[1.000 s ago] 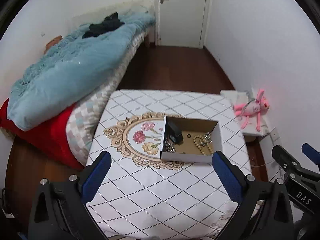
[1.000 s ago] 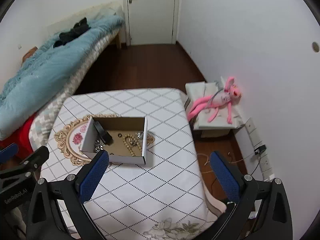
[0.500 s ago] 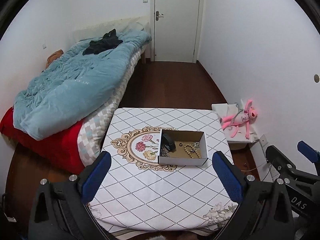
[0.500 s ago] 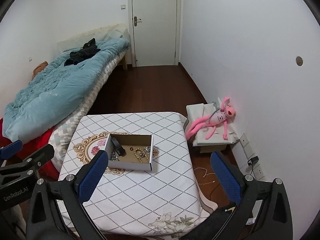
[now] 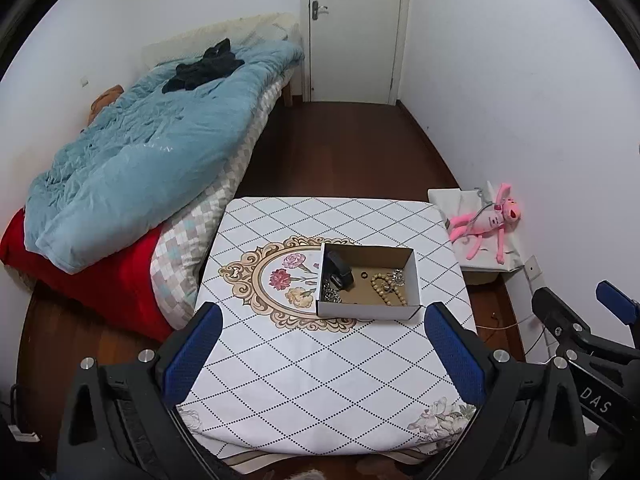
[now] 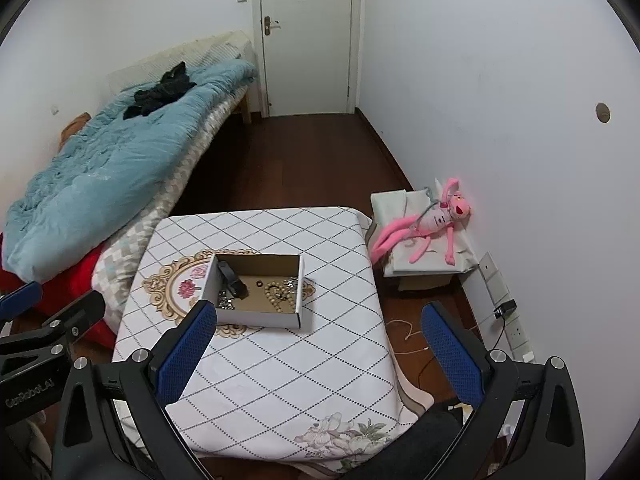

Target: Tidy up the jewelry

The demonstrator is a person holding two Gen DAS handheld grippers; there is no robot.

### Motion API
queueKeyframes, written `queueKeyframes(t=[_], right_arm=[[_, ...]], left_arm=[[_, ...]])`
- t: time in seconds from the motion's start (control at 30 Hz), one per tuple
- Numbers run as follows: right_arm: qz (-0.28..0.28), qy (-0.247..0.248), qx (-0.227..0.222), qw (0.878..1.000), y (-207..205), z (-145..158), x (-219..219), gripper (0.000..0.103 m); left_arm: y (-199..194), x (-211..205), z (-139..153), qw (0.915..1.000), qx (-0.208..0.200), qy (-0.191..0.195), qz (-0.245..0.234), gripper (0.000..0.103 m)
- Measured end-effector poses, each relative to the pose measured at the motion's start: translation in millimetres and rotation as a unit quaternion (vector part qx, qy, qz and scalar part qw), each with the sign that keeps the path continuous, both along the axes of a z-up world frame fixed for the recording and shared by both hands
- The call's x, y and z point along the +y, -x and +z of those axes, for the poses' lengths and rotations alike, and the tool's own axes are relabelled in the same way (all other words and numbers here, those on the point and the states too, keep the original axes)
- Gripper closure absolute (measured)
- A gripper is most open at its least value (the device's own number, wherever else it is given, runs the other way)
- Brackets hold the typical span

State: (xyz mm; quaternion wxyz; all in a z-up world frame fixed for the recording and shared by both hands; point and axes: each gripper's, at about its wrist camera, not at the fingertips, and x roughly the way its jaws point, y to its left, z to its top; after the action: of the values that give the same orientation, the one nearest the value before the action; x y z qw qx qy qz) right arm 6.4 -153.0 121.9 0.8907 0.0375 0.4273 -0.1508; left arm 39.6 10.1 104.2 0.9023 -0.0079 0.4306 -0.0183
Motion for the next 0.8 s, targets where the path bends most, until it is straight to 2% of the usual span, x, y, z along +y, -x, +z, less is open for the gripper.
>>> queueKeyframes(t=[0.4,0.8], right_arm=[[-0.004,0.004,0.040,0.999,-57.2,-36.4,-14.2,0.000],[-0.006,-0.007,0.087,0.996,-87.4,-73.2,-22.0,0.000]], left_arm=[[-50.4,5.0,-31.7,0.9989,0.039,-0.020,0.015,0.000],[-71.4,6.6,-56.0,0.9968,0.074,-0.027,0.010,0.000]])
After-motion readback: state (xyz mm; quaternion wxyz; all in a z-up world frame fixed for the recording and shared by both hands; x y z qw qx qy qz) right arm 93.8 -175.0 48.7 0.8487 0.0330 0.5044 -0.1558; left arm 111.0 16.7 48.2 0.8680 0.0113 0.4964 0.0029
